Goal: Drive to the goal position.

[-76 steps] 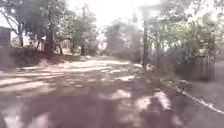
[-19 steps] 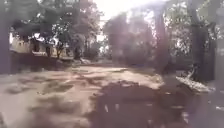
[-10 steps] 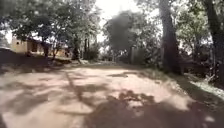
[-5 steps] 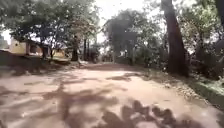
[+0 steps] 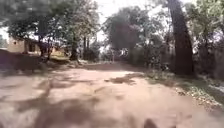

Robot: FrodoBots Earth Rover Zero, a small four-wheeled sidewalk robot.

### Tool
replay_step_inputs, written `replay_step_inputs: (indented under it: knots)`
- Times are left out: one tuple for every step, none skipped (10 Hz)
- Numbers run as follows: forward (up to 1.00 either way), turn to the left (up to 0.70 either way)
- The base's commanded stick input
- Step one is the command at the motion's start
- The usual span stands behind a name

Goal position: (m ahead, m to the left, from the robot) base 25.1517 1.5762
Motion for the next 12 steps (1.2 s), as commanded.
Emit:
replay_step_inputs:
  knots:
    - [1.00, 0.00]
    - [1.00, 0.00]
    - [1.00, 0.00]
    - [1.00, 0.00]
    - [1.00, 0.00]
    - [1.00, 0.00]
    - [1.00, 0.00]
    - [1.00, 0.00]
    - [1.00, 0.00]
    - [1.00, 0.00]
    - [1.00, 0.00]
    - [1.00, 0.00]
